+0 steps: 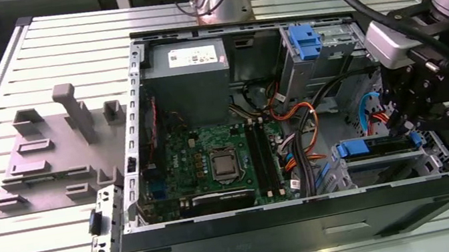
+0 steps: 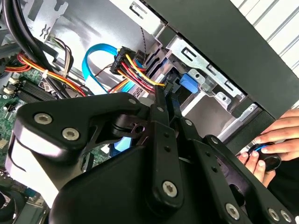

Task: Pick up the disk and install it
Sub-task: 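Insert the first disk wire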

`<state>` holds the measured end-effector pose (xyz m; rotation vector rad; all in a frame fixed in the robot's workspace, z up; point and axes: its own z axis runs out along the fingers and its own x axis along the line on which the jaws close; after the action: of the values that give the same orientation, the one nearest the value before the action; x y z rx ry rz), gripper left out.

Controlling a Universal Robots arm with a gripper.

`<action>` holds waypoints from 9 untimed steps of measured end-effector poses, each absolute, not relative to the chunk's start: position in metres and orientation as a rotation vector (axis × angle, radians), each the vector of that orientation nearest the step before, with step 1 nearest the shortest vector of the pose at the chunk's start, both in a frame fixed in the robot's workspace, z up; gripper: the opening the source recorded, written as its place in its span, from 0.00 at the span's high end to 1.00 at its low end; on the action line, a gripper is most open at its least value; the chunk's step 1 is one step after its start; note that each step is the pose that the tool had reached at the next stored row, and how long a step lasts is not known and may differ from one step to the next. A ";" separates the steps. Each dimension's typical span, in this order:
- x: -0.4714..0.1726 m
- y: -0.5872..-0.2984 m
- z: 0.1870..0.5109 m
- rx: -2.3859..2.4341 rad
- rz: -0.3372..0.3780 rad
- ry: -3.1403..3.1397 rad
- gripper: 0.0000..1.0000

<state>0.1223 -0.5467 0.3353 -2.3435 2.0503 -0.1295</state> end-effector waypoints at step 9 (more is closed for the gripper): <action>0.121 -0.547 0.334 -2.283 -0.134 2.119 0.83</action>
<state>0.1207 -0.5470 0.3344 -2.2826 2.1186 -0.1337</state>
